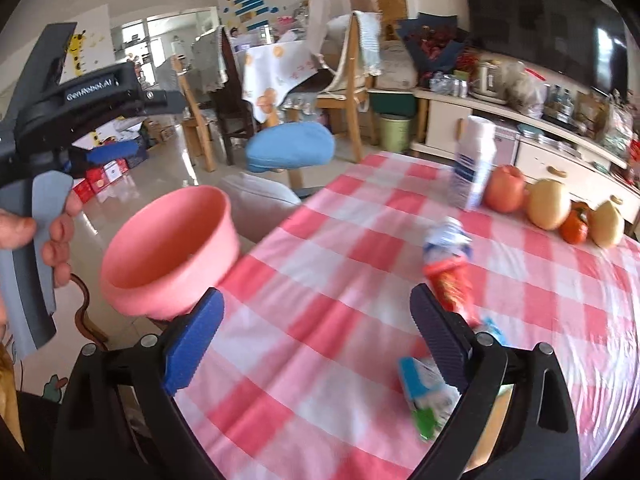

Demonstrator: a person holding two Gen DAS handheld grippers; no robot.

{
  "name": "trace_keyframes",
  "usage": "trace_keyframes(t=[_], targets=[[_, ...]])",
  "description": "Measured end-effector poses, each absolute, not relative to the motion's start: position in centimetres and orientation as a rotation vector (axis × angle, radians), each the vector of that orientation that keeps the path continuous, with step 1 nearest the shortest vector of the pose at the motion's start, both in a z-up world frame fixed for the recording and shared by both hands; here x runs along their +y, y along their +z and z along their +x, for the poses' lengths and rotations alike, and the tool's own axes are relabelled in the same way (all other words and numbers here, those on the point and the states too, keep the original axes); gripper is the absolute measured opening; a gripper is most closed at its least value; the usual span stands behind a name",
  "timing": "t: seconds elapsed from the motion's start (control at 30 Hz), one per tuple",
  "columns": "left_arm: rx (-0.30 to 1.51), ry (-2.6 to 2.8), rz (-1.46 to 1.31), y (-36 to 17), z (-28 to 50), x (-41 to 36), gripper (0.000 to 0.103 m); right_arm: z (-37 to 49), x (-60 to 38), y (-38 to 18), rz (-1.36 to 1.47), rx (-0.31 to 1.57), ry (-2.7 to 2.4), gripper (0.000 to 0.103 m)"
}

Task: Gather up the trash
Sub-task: 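Move both tools back over the table toward the remaining items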

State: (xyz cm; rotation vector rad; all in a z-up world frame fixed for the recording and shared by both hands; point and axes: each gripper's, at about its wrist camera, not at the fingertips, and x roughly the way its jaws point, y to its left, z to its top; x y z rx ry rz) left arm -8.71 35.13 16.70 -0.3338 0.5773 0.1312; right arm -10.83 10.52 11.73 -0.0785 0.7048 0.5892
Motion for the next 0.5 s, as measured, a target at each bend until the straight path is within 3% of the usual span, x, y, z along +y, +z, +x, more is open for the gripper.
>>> trace_keyframes(t=[0.5], targets=[[0.663, -0.003, -0.159, 17.4, -6.8, 25.3, 0.095, -12.3, 2.4, 12.3, -0.062, 0.66, 0.471, 0.096]])
